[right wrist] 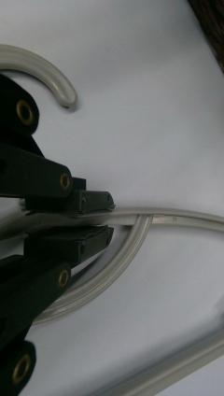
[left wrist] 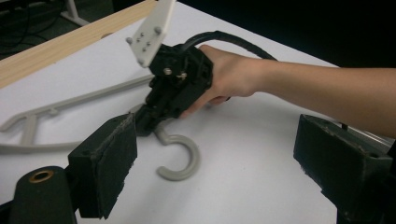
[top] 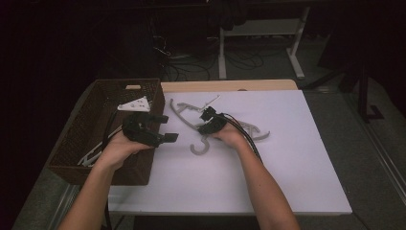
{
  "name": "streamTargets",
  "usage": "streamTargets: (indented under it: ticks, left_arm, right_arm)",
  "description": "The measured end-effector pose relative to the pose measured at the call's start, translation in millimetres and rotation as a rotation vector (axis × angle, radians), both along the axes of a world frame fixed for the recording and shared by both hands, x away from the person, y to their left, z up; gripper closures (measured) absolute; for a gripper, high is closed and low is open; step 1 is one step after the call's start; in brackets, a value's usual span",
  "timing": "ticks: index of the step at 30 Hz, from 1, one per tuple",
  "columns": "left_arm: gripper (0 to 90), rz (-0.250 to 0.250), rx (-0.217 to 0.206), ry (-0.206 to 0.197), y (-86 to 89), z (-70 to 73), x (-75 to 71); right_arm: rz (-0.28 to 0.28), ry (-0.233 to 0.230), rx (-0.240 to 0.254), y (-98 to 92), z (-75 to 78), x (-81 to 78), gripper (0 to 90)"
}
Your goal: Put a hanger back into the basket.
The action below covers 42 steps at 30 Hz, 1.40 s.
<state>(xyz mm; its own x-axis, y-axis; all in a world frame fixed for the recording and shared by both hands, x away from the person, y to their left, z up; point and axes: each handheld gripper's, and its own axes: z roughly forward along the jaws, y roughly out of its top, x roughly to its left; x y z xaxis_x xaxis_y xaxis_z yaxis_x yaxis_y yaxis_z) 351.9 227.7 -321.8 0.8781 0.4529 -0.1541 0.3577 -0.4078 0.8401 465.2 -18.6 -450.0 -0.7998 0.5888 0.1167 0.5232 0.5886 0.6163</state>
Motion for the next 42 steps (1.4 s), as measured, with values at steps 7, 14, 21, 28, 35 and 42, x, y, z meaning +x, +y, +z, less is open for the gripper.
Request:
streamTargets:
  ticks: [7,14,21,28,35,42]
  left_arm:
    - [13.6,-0.01,0.004,0.001,-4.0,-1.5,-1.0]
    - [13.6,-0.031,0.021,0.012,-16.2,-8.2,-2.3]
    - [13.7,-0.043,0.025,0.012,-26.2,-13.4,-5.2]
    - [14.2,-0.072,0.044,0.022,-37.8,-20.4,-9.2]
    - [14.7,-0.102,0.077,0.029,-53.9,-35.0,-12.8]
    - [16.3,-0.127,0.143,0.022,-73.7,-58.4,-11.1]
  right_arm:
    - [0.119,0.012,0.008,-24.4,2.4,-28.9,80.9]
    - [0.218,0.018,0.01,-52.5,6.1,-63.1,81.0]
    - [0.343,0.035,0.007,-72.4,6.2,-97.2,80.9]
    - [0.414,0.04,-0.02,-80.8,3.3,-118.2,80.8]
    - [0.333,0.042,0.021,-90.0,9.6,-123.5,65.0]
    - [0.143,0.015,0.056,-125.5,23.4,-135.1,80.7]
